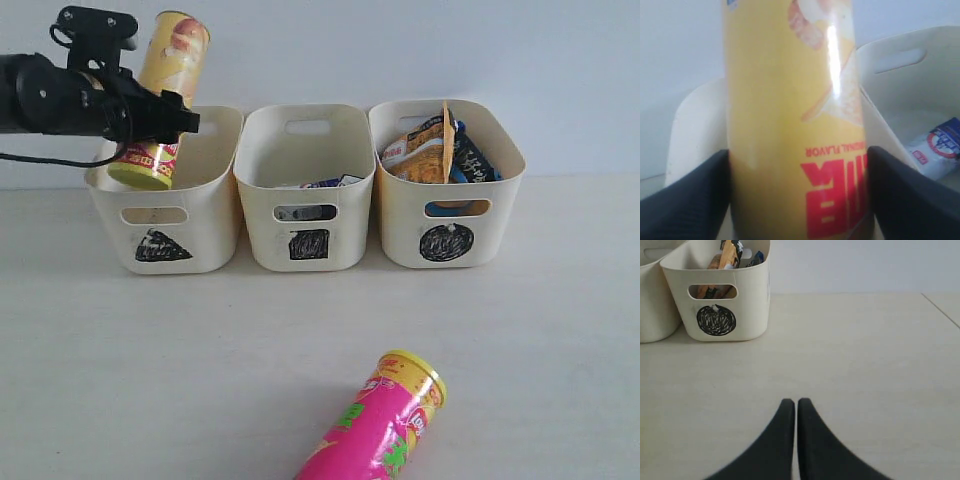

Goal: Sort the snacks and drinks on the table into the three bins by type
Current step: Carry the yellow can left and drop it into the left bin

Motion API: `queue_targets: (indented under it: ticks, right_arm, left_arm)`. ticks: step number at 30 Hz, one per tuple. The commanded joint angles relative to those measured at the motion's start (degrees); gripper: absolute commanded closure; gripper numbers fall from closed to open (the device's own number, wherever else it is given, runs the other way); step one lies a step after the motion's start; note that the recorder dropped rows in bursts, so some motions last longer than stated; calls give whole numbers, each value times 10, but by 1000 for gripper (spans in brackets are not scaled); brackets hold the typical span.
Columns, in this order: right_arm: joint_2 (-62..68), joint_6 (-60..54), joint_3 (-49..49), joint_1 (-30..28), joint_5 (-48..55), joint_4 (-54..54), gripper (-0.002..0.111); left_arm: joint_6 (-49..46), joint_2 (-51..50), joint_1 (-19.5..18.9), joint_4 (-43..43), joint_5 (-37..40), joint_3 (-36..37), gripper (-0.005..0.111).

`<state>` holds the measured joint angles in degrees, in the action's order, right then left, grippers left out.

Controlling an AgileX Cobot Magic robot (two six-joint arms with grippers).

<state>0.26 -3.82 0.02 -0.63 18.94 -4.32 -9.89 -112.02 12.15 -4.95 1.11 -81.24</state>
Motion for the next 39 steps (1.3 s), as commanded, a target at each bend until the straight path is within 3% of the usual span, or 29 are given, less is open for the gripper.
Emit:
queue_targets:
  ticks: [1, 5, 7, 10, 13, 18, 21, 27, 32, 35, 38, 39]
  right_arm:
    - [-3, 0, 0, -5, -5, 4, 108]
    - [-3, 0, 0, -5, -5, 4, 108]
    - [-3, 0, 0, -5, -5, 4, 108]
    - [-3, 0, 0, -5, -5, 4, 108]
    - [-3, 0, 0, -5, -5, 4, 108]
    - [-3, 0, 0, -5, -5, 4, 108]
    - [-3, 0, 0, -5, -5, 4, 108]
    - [-3, 0, 0, -5, -5, 4, 108]
    - [-3, 0, 0, -5, -5, 4, 108]
    - [-3, 0, 0, -5, -5, 4, 108]
    - [-3, 0, 0, -5, -5, 4, 108]
    - [-3, 0, 0, -5, -5, 4, 108]
  left_arm:
    - [9, -23, -16, -1, -34, -7, 102]
    - [9, -44, -16, -1, -28, -32, 102]
    - [9, -51, -16, -1, -27, -39, 97]
    - [9, -57, -16, -1, -23, -40, 63]
    - [9, -58, -16, -1, -28, -40, 40]
    - [9, -58, -16, -1, -32, -40, 18]
    - [9, -58, -16, -1, -26, -40, 13]
    - [9, -54, -16, -1, -22, -40, 13]
    - [-4, -31, -16, -1, 5, -40, 25]
    - [-16, -7, -16, 0, 36, -40, 47]
    - [-32, 19, -16, 0, 77, -40, 78]
    - [-32, 29, -16, 0, 93, -40, 95]
